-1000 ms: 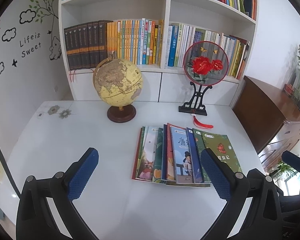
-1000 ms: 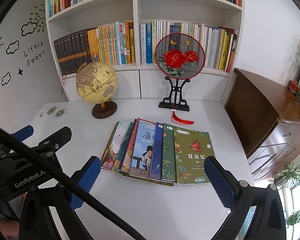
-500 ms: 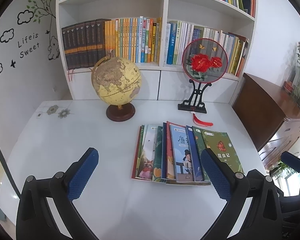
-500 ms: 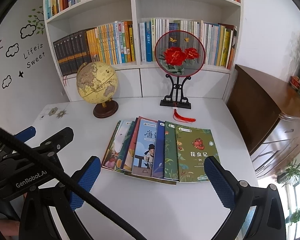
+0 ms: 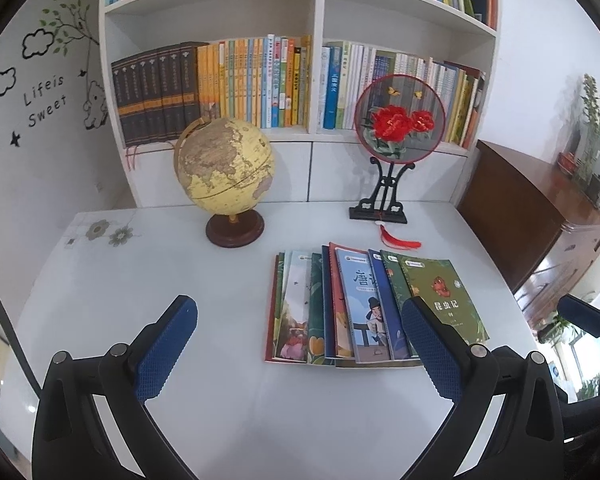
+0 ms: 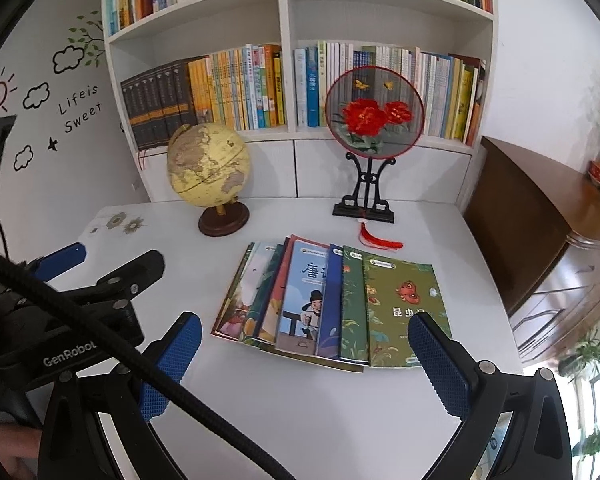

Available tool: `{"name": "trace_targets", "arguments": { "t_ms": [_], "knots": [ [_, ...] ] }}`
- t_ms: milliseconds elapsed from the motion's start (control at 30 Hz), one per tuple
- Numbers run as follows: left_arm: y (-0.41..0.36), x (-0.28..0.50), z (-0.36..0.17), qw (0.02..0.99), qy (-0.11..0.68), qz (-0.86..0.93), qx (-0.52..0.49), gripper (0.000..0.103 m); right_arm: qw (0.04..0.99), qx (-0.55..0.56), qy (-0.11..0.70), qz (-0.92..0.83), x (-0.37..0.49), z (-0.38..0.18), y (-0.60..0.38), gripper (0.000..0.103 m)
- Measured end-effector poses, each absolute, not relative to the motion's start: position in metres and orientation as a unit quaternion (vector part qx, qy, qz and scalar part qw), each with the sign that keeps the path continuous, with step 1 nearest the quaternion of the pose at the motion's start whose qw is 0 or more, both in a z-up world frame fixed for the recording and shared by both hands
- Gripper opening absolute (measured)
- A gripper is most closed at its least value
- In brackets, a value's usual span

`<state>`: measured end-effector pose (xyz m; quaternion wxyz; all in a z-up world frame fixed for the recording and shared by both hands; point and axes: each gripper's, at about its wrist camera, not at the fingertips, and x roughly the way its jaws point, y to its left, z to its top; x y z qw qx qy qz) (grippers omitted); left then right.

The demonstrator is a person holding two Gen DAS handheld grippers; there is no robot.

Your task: Organize books

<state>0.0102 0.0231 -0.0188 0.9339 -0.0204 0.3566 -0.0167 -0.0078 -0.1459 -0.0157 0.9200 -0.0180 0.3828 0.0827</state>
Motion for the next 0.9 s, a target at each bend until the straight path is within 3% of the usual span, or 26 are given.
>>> {"name": "trace_targets", "arguments": {
  "t_ms": [500, 900],
  "knots": [
    [0.04, 0.004, -0.043, 0.919, 0.379, -0.105, 0.018, 0.102, 0.897, -0.002, 0.442, 0.018, -0.01, -0.043, -0.14, 0.103],
    [0.003, 0.039, -0.083, 0.877, 0.42, -0.22, -0.076, 0.102, 0.88, 0.036, 0.473, -0.027, 0.01, -0.075, -0.25, 0.103]
  ]
}}
